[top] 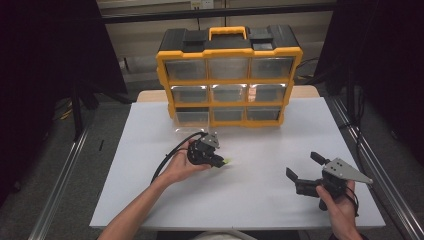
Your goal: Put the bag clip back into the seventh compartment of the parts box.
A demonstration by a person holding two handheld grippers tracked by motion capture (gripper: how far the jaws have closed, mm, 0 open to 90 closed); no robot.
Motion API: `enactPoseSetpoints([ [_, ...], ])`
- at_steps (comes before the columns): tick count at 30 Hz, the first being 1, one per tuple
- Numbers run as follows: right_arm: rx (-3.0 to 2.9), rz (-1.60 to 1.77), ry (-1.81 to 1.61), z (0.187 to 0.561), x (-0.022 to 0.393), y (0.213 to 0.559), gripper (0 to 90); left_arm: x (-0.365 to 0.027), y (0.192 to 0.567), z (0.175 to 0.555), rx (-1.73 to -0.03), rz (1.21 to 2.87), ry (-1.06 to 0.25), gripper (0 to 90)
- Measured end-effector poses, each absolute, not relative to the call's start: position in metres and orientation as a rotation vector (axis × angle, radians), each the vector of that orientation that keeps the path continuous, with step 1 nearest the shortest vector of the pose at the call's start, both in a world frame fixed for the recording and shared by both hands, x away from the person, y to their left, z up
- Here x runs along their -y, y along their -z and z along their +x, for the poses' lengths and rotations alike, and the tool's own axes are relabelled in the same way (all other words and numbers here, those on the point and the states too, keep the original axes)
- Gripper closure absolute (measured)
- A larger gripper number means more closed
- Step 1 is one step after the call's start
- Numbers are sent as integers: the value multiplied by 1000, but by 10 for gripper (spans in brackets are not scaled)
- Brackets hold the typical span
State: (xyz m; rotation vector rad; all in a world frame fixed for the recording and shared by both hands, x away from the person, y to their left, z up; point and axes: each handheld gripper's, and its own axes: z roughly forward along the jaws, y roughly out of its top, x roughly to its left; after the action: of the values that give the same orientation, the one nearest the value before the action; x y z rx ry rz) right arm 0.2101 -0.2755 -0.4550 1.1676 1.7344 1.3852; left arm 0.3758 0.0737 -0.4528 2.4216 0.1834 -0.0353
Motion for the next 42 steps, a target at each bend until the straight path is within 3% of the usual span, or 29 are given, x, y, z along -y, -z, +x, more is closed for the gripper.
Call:
enactPoseSetpoints([
  [42,-1733,1168,-1391,209,276,455,3,-120,412,350,-324,2055,-68,785],
])
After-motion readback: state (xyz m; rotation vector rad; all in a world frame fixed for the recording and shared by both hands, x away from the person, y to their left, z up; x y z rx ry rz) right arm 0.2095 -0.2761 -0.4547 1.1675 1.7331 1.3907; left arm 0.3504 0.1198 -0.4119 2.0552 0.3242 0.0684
